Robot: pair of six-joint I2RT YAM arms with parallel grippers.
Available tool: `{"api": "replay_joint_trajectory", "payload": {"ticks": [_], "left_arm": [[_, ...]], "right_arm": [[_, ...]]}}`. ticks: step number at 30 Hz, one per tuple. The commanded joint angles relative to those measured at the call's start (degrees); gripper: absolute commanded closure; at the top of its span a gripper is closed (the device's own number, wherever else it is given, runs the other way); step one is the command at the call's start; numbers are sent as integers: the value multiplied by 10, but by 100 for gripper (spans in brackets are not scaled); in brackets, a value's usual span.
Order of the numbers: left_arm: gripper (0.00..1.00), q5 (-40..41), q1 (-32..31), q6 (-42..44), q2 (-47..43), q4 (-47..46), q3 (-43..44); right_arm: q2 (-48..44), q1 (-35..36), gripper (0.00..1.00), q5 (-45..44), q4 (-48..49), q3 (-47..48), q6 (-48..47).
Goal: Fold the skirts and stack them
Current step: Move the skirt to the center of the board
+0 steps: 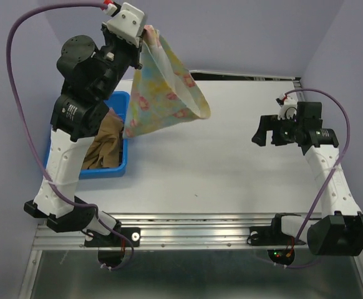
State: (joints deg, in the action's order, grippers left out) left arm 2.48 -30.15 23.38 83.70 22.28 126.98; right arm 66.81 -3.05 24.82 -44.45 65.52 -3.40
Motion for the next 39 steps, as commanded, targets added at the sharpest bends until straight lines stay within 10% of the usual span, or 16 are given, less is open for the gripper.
{"api": "replay_joint_trajectory", "payload": {"ticks": [1,20,31,39], "left_arm": [[100,-95,-17,-69,11,-15,-75],[100,-300,-79,-9,99,20,-291],[100,-234,-91,-61,216,18,-189],[100,-231,-14,-124,247,42,-221]], "right_arm": [[-8,-5,0,1,16,45,-13],[-35,-5,0,56,-9,-18,-75],[-12,-5,1,131,-6,-50,-43],[-51,35,8,187,218,-158,21]]}}
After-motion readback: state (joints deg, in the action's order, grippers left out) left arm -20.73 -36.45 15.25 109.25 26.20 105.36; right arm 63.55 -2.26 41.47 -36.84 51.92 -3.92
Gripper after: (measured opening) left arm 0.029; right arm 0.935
